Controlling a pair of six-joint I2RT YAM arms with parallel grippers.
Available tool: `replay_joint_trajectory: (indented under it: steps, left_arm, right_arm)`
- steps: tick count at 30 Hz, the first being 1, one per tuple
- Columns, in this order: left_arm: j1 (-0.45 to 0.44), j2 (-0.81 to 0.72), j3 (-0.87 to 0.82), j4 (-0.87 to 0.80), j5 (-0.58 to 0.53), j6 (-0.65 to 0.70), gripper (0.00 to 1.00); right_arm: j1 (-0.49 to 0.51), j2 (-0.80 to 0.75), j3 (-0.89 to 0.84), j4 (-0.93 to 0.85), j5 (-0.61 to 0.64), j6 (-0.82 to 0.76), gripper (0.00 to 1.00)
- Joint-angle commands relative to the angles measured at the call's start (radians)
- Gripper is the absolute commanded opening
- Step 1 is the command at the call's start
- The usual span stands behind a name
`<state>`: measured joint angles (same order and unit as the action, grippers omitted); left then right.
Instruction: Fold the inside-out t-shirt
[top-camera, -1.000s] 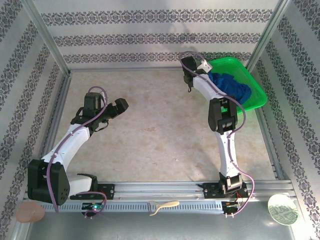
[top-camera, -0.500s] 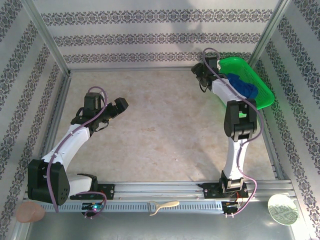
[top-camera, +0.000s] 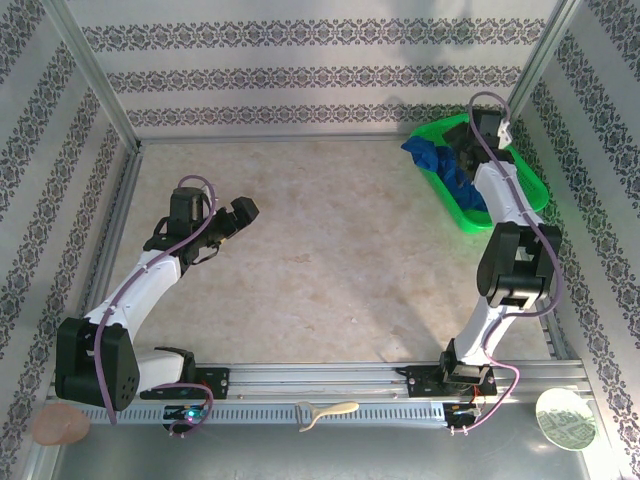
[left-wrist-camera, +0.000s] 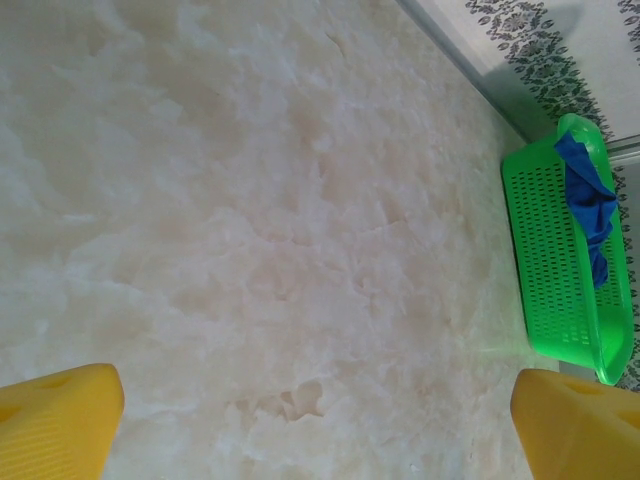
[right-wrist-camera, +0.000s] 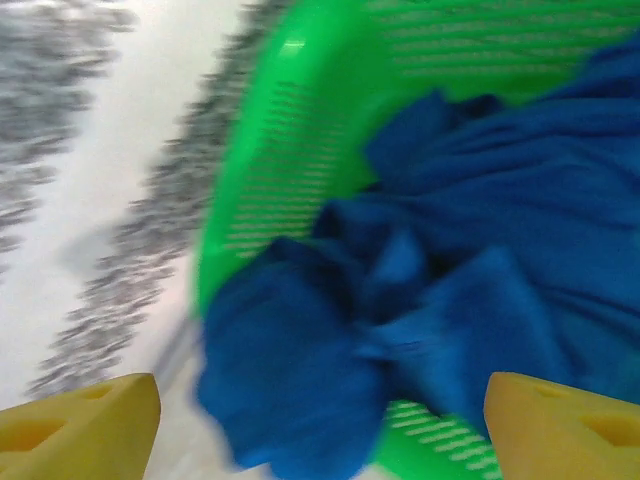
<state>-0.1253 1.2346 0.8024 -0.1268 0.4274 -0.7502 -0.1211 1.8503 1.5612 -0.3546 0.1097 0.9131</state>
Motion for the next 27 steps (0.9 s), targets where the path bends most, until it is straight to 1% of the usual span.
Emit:
replay_joint_trajectory:
  steps: [1, 3, 6, 8, 9, 10, 12, 13, 16, 19, 23, 27]
  left_arm:
    - [-0.015, -0.024, 0.001, 0.032, 0.021, -0.013, 0.99]
    - [-0.016, -0.024, 0.004, 0.028, 0.023, -0.012, 0.99]
    - [-0.016, -0.023, 0.018, 0.015, 0.024, -0.007, 0.99]
    - [-0.016, -0.024, 0.027, 0.004, 0.025, -0.003, 0.99]
    - [-0.015, -0.028, 0.029, -0.002, 0.024, -0.002, 0.99]
    - [-0.015, -0.03, 0.03, -0.005, 0.024, -0.001, 0.99]
    - [-0.016, -0.041, 0.025, -0.003, 0.02, -0.001, 0.99]
    - [-0.016, -0.043, 0.021, 0.001, 0.017, -0.002, 0.99]
    - [-0.019, -0.042, 0.006, 0.025, 0.02, -0.019, 0.99]
    - [-0.02, -0.036, 0.01, 0.029, 0.027, -0.025, 0.99]
    - [-0.021, -0.043, 0.026, 0.016, 0.022, -0.009, 0.99]
    - [-0.022, -0.05, 0.062, -0.026, 0.009, 0.027, 0.99]
  right_arm:
    - [-0.012, 0.054, -0.03, -0.13, 0.105, 0.019, 0.88]
    - [-0.023, 0.086, -0.033, -0.133, 0.098, 0.047, 0.88]
    - [-0.035, 0.161, -0.003, -0.115, 0.03, 0.064, 0.86]
    - [-0.042, 0.214, 0.034, -0.104, -0.041, 0.061, 0.79]
    - [-0.047, 0.232, 0.058, -0.104, -0.077, 0.052, 0.7]
    - [-0.051, 0.235, 0.065, -0.087, -0.105, 0.036, 0.56]
    - [-0.057, 0.202, 0.055, -0.039, -0.142, 0.003, 0.15]
    - [-0.056, 0.174, 0.047, -0.011, -0.159, -0.015, 0.0]
    - [-0.045, 0.059, 0.036, 0.06, -0.191, -0.069, 0.0]
    - [-0.007, -0.066, 0.064, 0.071, -0.206, -0.131, 0.0]
    - [0.089, -0.225, 0.121, 0.079, -0.241, -0.175, 0.0]
    - [0.186, -0.307, 0.234, 0.069, -0.327, -0.163, 0.0]
